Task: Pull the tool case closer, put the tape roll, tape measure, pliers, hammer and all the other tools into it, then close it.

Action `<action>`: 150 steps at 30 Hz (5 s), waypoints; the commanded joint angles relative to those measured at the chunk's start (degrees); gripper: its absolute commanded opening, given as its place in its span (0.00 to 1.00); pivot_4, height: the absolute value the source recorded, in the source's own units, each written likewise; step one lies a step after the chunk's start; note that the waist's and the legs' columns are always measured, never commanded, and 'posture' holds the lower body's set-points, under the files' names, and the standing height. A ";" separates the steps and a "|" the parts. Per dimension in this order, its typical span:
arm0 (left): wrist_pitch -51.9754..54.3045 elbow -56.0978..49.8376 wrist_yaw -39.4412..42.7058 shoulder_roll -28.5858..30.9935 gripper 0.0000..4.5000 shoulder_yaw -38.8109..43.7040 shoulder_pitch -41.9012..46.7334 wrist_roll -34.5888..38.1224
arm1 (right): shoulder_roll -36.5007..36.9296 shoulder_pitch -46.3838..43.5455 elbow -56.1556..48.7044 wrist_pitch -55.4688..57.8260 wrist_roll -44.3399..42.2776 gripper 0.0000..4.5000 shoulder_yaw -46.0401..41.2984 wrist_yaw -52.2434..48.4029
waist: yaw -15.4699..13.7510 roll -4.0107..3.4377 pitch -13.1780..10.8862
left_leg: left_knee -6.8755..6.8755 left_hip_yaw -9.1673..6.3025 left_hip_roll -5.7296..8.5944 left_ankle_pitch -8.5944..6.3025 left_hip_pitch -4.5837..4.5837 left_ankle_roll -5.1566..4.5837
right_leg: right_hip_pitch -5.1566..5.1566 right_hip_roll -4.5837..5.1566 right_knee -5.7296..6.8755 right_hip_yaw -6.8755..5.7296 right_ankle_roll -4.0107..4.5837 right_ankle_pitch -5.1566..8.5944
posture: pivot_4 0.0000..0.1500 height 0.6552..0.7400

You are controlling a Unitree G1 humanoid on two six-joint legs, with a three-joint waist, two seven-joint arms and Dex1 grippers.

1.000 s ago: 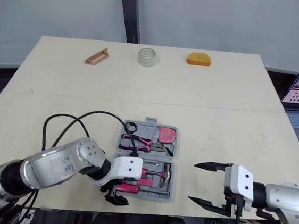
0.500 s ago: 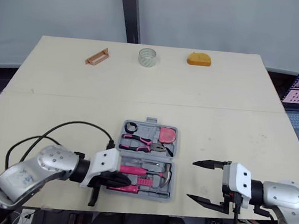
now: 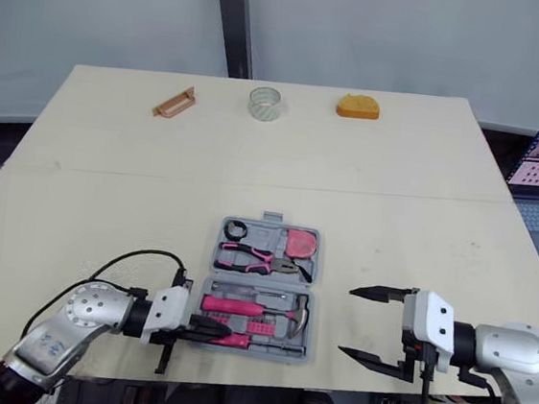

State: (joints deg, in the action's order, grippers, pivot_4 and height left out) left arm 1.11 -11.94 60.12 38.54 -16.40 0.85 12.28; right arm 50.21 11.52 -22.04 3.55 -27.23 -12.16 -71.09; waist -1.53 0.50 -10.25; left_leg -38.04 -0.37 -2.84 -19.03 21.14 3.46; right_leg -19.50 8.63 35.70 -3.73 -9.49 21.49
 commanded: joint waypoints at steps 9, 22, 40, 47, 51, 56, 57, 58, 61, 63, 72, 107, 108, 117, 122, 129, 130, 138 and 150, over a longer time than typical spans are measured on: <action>-5.34 5.50 0.48 -3.64 0.01 -1.88 1.72 -3.37 | -0.03 -0.02 -0.58 -1.01 -0.33 1.00 -1.72 0.48 | 0.00 -0.01 0.00 | -0.01 0.01 0.00 0.00 -0.01 0.00 | 0.01 0.00 0.01 0.00 -0.01 0.00 | 1.00 1.00; -7.44 8.94 0.40 -3.87 0.01 -3.06 1.94 -6.69 | 0.07 0.30 -0.50 -1.40 -0.22 1.00 -2.11 0.61 | -0.01 -0.01 0.01 | -0.01 0.01 0.00 0.00 -0.04 0.00 | 0.02 0.00 0.03 0.00 -0.01 0.00 | 1.00 1.00; -9.48 15.35 -1.48 -2.30 0.01 -7.01 -0.10 -13.36 | 0.37 0.34 -1.01 -0.88 -0.44 1.00 -2.61 0.81 | -0.08 -0.65 0.62 | 0.01 0.02 0.00 0.00 -0.18 -0.01 | 0.19 0.00 -0.06 0.00 -0.02 -0.01 | 1.00 1.00; -10.59 17.78 -2.36 -2.02 0.01 -8.37 -0.05 -14.67 | 0.27 0.21 -1.03 -0.85 -0.43 1.00 -2.54 1.06 | -0.04 -0.97 1.02 | 0.46 0.10 0.00 -0.06 -1.09 0.01 | 1.10 0.00 -0.72 0.00 -0.03 -0.01 | 1.00 1.00; -10.01 18.76 -2.66 -2.02 0.01 -8.71 -0.02 -14.57 | 0.05 -0.03 -1.11 -0.85 -0.14 1.00 -1.97 1.39 | -0.06 -1.23 1.20 | 0.48 0.11 0.00 -0.07 -1.09 0.01 | 1.10 0.00 -0.73 0.01 -0.03 -0.01 | 1.00 1.00; -9.56 19.86 -2.35 -1.60 0.01 -9.49 0.07 -14.95 | 0.01 -0.48 -1.01 -0.78 -0.04 1.00 -1.45 1.56 | -0.08 -1.39 1.34 | 0.48 0.12 0.00 -0.07 -1.11 0.01 | 1.11 0.00 -0.74 0.02 -0.03 -0.01 | 1.00 1.00; -9.53 20.20 -2.38 -1.57 0.01 -9.63 0.12 -15.07 | 0.01 -0.63 -0.95 -0.75 -0.01 1.00 -1.35 1.59 | -0.05 -1.40 1.36 | 0.48 0.13 0.00 -0.07 -1.11 0.01 | 1.12 0.00 -0.75 0.02 -0.03 -0.01 | 1.00 1.00; -9.52 20.49 -2.38 -1.55 0.01 -9.77 0.14 -15.12 | 0.02 -0.72 -0.93 -0.74 -0.01 1.00 -1.28 1.61 | -0.04 -1.43 1.42 | 0.50 0.13 0.00 -0.07 -1.12 0.01 | 1.11 0.00 -0.75 0.02 -0.03 -0.01 | 1.00 1.00; -9.16 21.22 -2.27 -1.36 0.01 -10.51 -0.03 -15.49 | 0.12 -0.77 -1.01 -0.63 -0.10 1.00 -1.29 1.55 | -0.04 -1.38 1.59 | 0.59 0.17 0.00 -0.07 -1.19 0.01 | 1.15 0.00 -0.82 0.04 -0.03 -0.01 | 1.00 1.00; -9.28 21.66 -2.46 -1.45 0.01 -10.71 -0.15 -15.57 | 0.15 -0.85 -1.02 -0.55 -0.15 1.00 -1.29 1.53 | -0.04 -1.36 1.62 | 0.71 0.20 0.00 -0.07 -1.37 0.01 | 1.27 0.00 -0.90 0.06 -0.03 -0.01 | 1.00 1.00; -4.15 10.97 -2.61 -2.95 0.01 -3.09 -1.93 -2.78 | -0.15 -1.53 -0.93 -0.42 -0.10 1.00 -0.60 1.55 | 0.14 -1.40 1.60 | 0.97 0.23 -0.01 -0.16 -1.99 0.04 | 1.96 -0.01 -1.28 0.06 -0.04 -0.01 | 1.00 1.00; 10.47 0.50 1.28 7.79 0.87 31.08 -16.48 13.60 | 1.10 -3.59 1.69 11.53 6.94 0.69 5.45 8.78 | 0.32 -0.32 0.02 | 0.60 0.26 -0.07 -0.34 -0.87 0.11 | 0.86 -0.04 -1.15 0.08 -0.08 -0.05 | 1.00 1.00; 10.87 1.40 1.05 7.91 0.81 30.09 -15.20 12.81 | 0.69 -4.90 2.90 11.30 7.81 0.59 6.45 9.31 | 0.31 -0.31 0.02 | 0.58 0.26 -0.07 -0.34 -0.86 0.11 | 0.85 -0.04 -1.14 0.08 -0.08 -0.05 | 1.00 1.00; 10.27 10.89 -0.26 5.26 0.01 21.24 -1.71 6.58 | -5.03 -14.17 11.91 9.01 14.11 0.00 14.12 12.69 | 0.23 -0.31 0.02 | 0.49 0.27 -0.07 -0.31 -0.80 0.11 | 0.74 -0.04 -0.73 0.09 -0.08 -0.05 | 1.00 1.00; 8.56 15.81 -0.55 3.18 0.01 16.21 4.89 2.34 | -7.04 -17.10 14.59 8.09 17.37 0.00 16.84 14.51 | 0.26 -0.31 0.02 | 0.45 0.30 -0.07 -0.30 -0.74 0.11 | 0.63 -0.04 -0.65 0.08 -0.09 -0.05 | 1.00 1.00; 6.09 20.17 -2.29 -1.13 0.01 11.65 11.27 -2.02 | -7.92 -19.86 16.57 12.02 20.47 0.00 20.01 15.53 | 0.32 -0.31 0.02 | 0.33 0.31 -0.07 -0.30 -0.71 0.11 | 0.61 -0.04 -0.57 0.08 -0.09 -0.05 | 1.00 1.00; 6.07 20.53 -2.56 -1.68 0.01 11.20 11.81 -2.48 | -8.10 -20.08 16.65 12.17 20.61 0.00 20.22 15.56 | 0.31 -0.31 0.02 | 0.32 0.31 -0.07 -0.30 -0.71 0.11 | 0.60 -0.04 -0.55 0.08 -0.09 -0.05 | 1.00 1.00; 5.29 19.81 -3.04 -2.72 0.01 9.15 11.10 -4.28 | -8.38 -19.44 14.00 12.95 20.35 0.00 20.91 15.21 | 0.32 -0.31 0.02 | 0.31 0.31 -0.07 -0.30 -0.70 0.11 | 0.60 -0.04 -0.55 0.08 -0.10 -0.05 | 1.00 1.00; 4.46 21.00 -4.30 -4.31 0.01 8.44 11.09 -5.70 | -11.21 -22.58 16.07 14.67 22.68 0.00 24.67 16.18 | 0.14 -0.31 0.02 | 0.25 0.31 -0.07 -0.30 -0.69 0.11 | 0.60 -0.03 -0.52 0.08 -0.10 -0.05 | 1.00 1.00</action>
State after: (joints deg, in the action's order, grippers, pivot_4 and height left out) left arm 6.13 9.54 55.96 34.74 -7.49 12.15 6.68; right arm 39.65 -10.54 -6.15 18.67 -4.98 12.40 -55.74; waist -1.40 0.20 -10.24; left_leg -37.80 -0.06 -2.91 -19.34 20.45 3.57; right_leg -18.91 8.59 35.18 -3.65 -9.58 21.44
